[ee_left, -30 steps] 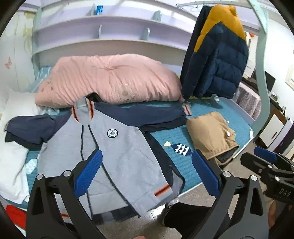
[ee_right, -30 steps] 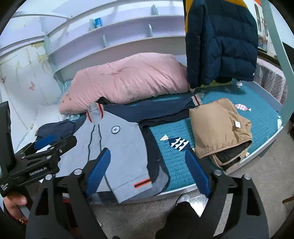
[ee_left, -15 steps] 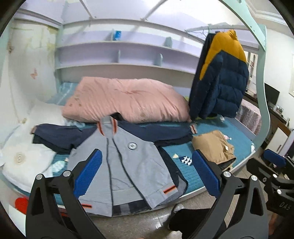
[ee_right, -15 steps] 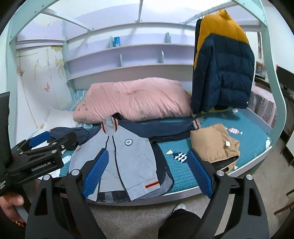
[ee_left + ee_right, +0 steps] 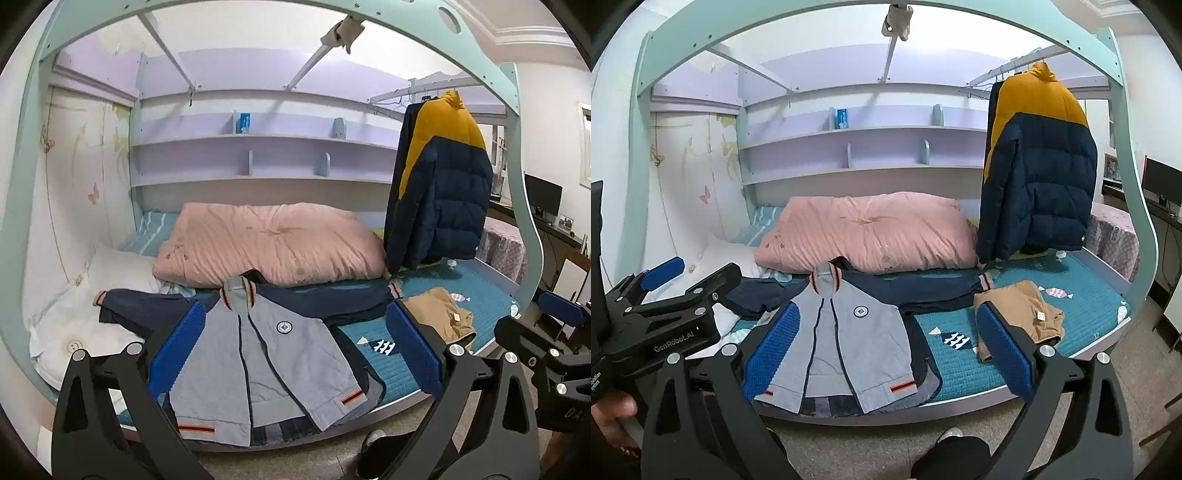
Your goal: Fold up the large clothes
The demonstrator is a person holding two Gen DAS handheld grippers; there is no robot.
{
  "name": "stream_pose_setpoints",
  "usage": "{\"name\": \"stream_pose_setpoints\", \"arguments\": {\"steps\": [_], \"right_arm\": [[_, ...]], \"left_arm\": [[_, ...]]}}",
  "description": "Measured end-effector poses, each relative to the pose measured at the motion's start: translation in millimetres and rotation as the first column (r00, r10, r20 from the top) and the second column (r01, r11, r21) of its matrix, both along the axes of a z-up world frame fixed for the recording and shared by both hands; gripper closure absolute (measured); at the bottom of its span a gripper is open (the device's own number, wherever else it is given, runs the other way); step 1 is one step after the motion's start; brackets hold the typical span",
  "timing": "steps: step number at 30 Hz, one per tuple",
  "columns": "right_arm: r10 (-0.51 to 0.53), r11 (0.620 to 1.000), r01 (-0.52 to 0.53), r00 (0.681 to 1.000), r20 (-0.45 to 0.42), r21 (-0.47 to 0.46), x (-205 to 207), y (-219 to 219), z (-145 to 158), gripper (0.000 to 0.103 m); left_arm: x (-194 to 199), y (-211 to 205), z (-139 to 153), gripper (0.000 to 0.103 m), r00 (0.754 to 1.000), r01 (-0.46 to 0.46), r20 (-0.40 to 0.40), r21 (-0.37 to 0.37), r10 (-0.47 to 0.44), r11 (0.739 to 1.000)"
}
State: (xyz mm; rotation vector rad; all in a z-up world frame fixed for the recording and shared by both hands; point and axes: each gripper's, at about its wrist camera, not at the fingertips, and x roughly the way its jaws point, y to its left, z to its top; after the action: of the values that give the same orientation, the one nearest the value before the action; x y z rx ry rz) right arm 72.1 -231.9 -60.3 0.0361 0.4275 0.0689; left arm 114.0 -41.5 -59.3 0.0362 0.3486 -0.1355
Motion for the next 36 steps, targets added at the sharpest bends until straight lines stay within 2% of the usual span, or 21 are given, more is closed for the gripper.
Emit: {"name": "stream_pose_setpoints", "arguments": {"steps": [14,36], "right_arm": [[-0.001,1.000,0.001,0.999,0.036,0.006,-17,1,7,0.010],[-0.011,1.000,0.011,0.998,0.054,0.002,-26,4,12,0.010]], "left_arm": [[-20,-11,9,0.005,0.998,0.057,0.029,0.023,-0.058,0.998],[-31,-11,15,0.005,0.996,0.057,0.061,0.016,-0.057,0.998]]}}
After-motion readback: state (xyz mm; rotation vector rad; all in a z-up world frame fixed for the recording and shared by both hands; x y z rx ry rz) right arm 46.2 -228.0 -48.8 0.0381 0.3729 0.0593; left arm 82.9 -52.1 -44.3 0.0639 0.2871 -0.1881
